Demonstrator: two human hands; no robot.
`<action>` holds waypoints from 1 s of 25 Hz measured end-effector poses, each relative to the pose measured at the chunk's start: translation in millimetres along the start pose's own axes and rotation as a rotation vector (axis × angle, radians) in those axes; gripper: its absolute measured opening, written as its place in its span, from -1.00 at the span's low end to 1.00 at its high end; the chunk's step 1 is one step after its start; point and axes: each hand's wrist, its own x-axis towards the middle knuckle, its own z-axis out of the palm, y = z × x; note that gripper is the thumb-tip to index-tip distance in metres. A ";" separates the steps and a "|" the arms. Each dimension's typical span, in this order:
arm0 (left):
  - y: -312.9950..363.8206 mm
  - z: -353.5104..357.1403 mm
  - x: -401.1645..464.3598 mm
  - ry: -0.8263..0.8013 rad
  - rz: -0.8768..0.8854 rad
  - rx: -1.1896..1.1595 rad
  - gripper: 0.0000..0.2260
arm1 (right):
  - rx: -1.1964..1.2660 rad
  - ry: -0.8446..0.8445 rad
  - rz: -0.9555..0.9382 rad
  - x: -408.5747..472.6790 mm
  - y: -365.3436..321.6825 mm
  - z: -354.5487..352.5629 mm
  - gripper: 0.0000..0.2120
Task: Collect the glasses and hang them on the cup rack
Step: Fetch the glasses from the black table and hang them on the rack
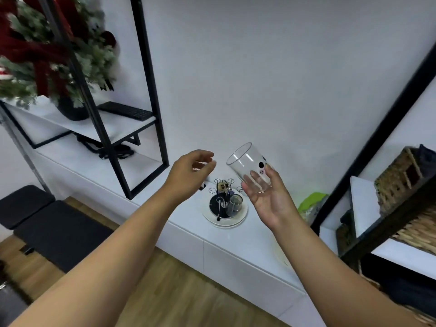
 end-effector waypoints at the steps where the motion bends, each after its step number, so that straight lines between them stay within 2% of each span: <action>1: -8.2 2.1 12.2 -0.010 -0.006 0.006 -0.80 | -0.010 0.007 -0.008 11.9 3.6 -1.9 -0.71; 3: -25.6 6.8 35.4 -0.040 -0.021 0.033 -0.79 | -0.025 0.023 -0.019 36.4 10.0 -7.6 -0.72; 7: -64.4 15.4 79.4 -0.054 -0.061 0.108 -0.77 | -0.179 0.047 -0.015 93.4 19.0 -20.8 -0.59; 12: -122.6 34.0 117.1 -0.089 -0.114 0.160 -0.77 | -0.655 0.056 -0.005 159.6 39.7 -32.7 -0.54; 18: -191.2 52.1 142.2 -0.211 -0.155 0.234 -0.67 | -1.228 0.044 -0.129 204.5 81.1 -55.1 -0.41; 21: -225.6 59.3 151.8 -0.280 -0.172 0.233 -0.62 | -1.374 0.057 -0.206 222.4 100.4 -64.8 -0.27; 25: -266.9 70.7 161.6 -0.383 -0.173 0.188 -0.58 | -1.597 0.102 -0.240 243.0 124.3 -70.9 0.03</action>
